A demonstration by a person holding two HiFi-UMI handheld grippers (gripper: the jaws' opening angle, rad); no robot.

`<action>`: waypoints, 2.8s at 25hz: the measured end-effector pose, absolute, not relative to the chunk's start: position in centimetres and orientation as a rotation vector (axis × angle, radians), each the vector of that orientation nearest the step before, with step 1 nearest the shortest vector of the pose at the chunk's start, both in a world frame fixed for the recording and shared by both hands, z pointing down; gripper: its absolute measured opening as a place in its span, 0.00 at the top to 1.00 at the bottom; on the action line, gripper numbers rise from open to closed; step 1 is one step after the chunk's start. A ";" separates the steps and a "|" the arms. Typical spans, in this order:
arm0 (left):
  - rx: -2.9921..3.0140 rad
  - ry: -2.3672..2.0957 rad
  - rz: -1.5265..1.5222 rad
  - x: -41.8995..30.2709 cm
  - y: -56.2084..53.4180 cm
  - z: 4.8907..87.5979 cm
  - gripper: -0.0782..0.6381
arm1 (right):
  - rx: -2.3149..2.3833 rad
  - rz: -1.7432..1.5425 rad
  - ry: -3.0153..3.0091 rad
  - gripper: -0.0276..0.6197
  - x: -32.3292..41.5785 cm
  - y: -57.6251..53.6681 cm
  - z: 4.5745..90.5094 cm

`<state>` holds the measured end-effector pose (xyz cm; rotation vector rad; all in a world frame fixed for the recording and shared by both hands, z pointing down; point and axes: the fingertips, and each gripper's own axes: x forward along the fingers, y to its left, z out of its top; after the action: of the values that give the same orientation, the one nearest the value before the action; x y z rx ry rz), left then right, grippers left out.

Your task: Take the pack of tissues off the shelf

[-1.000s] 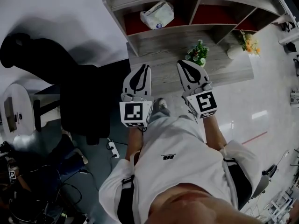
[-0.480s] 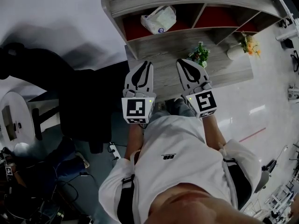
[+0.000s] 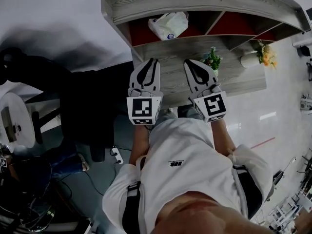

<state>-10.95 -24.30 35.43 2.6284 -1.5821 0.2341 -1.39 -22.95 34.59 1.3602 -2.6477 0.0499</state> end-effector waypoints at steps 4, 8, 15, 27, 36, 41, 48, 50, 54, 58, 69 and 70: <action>2.603 -1.599 0.248 -10.7 -25.8 36.0 0.84 | 1.323 0.057 -2.664 0.92 -1.4 -24.4 35.1; 2.578 -1.609 0.261 -10.4 -27.3 36.8 0.84 | 1.292 0.091 -2.670 0.92 -1.4 -25.8 35.8; 2.541 -1.629 0.288 -10.1 -29.7 37.9 0.84 | 1.248 0.114 -2.685 0.92 -1.3 -27.7 36.6; 2.504 -1.623 0.338 -9.4 -32.4 39.7 0.74 | 1.215 0.139 -2.699 0.92 -1.1 -29.8 37.1; 2.472 -1.637 0.347 -9.2 -34.2 40.9 0.74 | 1.216 0.161 -2.687 0.92 -0.4 -30.8 38.1; 2.446 -1.649 0.338 -9.5 -34.9 41.2 0.74 | 1.217 0.164 -2.683 0.92 -0.2 -31.3 38.3; 2.413 -1.663 0.318 -10.0 -35.5 41.5 0.80 | 1.212 0.163 -2.681 0.92 -0.2 -31.6 38.4; 2.412 -1.654 0.315 -10.0 -35.6 41.7 0.81 | 1.212 0.163 -2.680 0.92 -0.2 -31.6 38.4; 2.420 -1.632 0.312 -9.8 -35.8 41.8 0.83 | 1.215 0.164 -2.676 0.92 -0.1 -31.5 38.4; 2.428 -1.601 0.297 -9.7 -35.7 41.9 0.85 | 1.221 0.161 -2.672 0.92 0.0 -31.4 38.4; 2.427 -1.573 0.253 -10.0 -33.9 41.7 0.85 | 1.227 0.151 -2.675 0.92 -0.7 -29.8 38.2; 2.427 -1.571 0.248 -10.1 -33.6 41.6 0.85 | 1.228 0.146 -2.676 0.92 -0.8 -29.6 38.1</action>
<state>-10.10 -33.63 41.64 2.4272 -1.5715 0.2483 -0.76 -29.60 38.13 1.2280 -2.6759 0.1462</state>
